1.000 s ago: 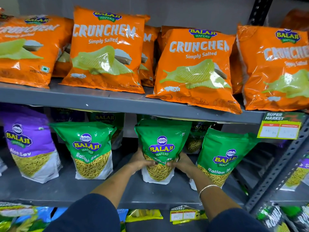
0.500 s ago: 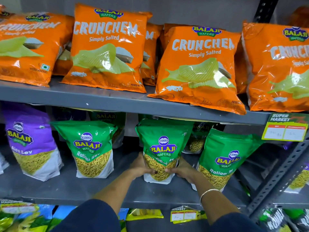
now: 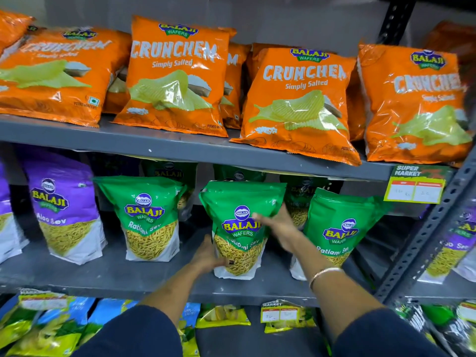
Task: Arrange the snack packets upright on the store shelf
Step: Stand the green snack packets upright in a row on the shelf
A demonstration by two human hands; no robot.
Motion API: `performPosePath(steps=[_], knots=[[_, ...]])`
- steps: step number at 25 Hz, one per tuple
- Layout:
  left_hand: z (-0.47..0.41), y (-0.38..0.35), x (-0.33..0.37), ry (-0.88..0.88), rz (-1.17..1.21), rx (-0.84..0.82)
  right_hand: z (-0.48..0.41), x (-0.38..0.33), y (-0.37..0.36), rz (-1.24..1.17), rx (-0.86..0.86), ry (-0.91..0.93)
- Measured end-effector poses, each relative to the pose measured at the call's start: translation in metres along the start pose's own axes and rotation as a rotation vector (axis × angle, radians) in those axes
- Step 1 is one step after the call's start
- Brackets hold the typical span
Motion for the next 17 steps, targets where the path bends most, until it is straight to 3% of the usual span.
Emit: performPosePath(steps=[1,3,5,6,8,10,15,17], knots=[[-0.001,0.0,0.002,0.005,-0.008,-0.017,-0.003,-0.033,0.008,0.053,0.142,0.055],[-0.001,0.001,0.005,0.014,-0.003,-0.028,-0.005,-0.085,0.007,0.44,0.273,0.122],[-0.001,0.0,0.005,0.027,0.009,-0.027,-0.009,-0.104,-0.024,0.933,0.145,0.171],[-0.001,-0.001,0.004,0.029,0.018,-0.031,-0.01,-0.104,-0.044,1.068,0.034,0.187],[-0.001,-0.002,0.001,0.027,0.03,-0.04,-0.01,-0.099,-0.069,1.084,-0.1,0.237],[-0.002,0.0,0.0,0.021,0.032,-0.042,-0.006,-0.101,-0.072,0.976,-0.07,0.306],[-0.006,0.003,-0.005,0.014,-0.03,-0.067,0.006,-0.102,-0.034,0.794,0.283,0.501],[-0.009,0.004,-0.008,0.01,-0.019,-0.093,0.013,-0.083,-0.008,0.748,0.479,0.439]])
Point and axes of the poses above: each hand's wrist, its own z-axis away from the middle knuckle, its own y-axis out of the back of the hand, x = y × z, the point moved 8 cm from there along -z, towards the middle knuckle, and after that the axes turned 13 degrees about -z, right-handed, at the moved point
